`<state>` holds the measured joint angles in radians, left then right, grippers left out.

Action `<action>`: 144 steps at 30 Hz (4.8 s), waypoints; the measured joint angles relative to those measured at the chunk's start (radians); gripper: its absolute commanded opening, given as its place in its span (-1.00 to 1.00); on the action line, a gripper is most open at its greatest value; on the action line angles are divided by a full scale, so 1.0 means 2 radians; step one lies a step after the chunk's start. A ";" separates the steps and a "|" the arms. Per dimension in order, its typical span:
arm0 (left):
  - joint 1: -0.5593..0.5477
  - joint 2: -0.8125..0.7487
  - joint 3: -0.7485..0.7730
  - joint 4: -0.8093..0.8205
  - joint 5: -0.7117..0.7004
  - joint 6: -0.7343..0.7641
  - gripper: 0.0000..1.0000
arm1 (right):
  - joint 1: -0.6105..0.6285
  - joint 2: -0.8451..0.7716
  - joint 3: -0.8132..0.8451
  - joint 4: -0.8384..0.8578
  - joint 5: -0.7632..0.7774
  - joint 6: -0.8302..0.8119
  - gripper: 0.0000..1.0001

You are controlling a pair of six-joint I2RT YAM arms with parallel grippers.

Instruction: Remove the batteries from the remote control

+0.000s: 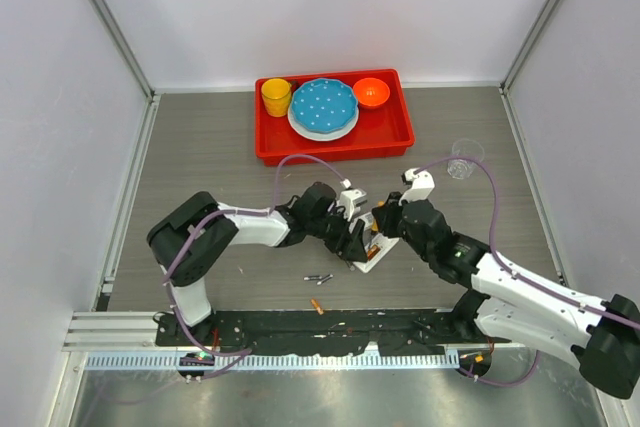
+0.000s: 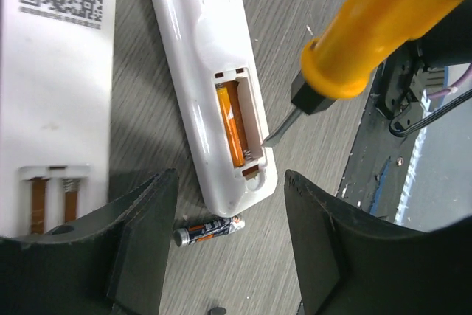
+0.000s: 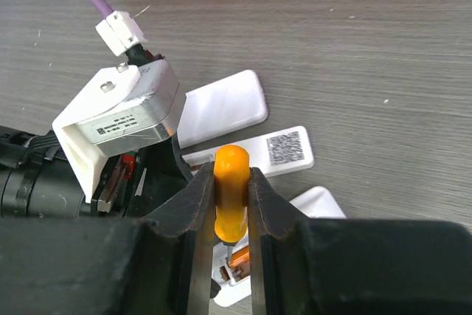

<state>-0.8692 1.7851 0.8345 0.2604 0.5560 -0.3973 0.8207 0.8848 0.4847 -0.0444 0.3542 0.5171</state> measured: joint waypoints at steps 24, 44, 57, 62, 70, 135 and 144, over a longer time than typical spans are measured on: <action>-0.042 0.025 0.034 -0.018 0.048 0.021 -0.34 | -0.107 -0.050 -0.018 -0.041 -0.074 0.022 -0.98; -0.045 0.009 0.032 -0.055 -0.077 0.031 -1.00 | -0.110 -0.026 -0.048 -0.040 -0.072 0.026 -0.98; -0.060 0.033 0.059 -0.064 -0.076 0.032 -1.00 | -0.114 -0.002 -0.070 0.016 -0.073 0.065 -0.98; -0.059 0.041 0.076 -0.089 -0.074 0.030 -1.00 | -0.118 0.009 -0.082 0.043 -0.074 0.079 -0.98; -0.058 0.047 0.088 -0.103 -0.070 0.029 -1.00 | -0.145 0.010 -0.108 0.075 -0.100 0.108 -0.98; -0.024 -0.084 -0.015 -0.054 -0.112 0.002 0.37 | -0.216 -0.009 -0.078 0.083 -0.220 0.122 -0.97; -0.023 -0.256 -0.034 -0.059 -0.199 -0.039 0.99 | -0.216 -0.046 -0.073 0.054 -0.229 0.097 -0.97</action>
<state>-0.9157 1.2728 0.7673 0.1432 0.1585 -0.4759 0.3897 0.7925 0.3389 0.0635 -0.1032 0.7120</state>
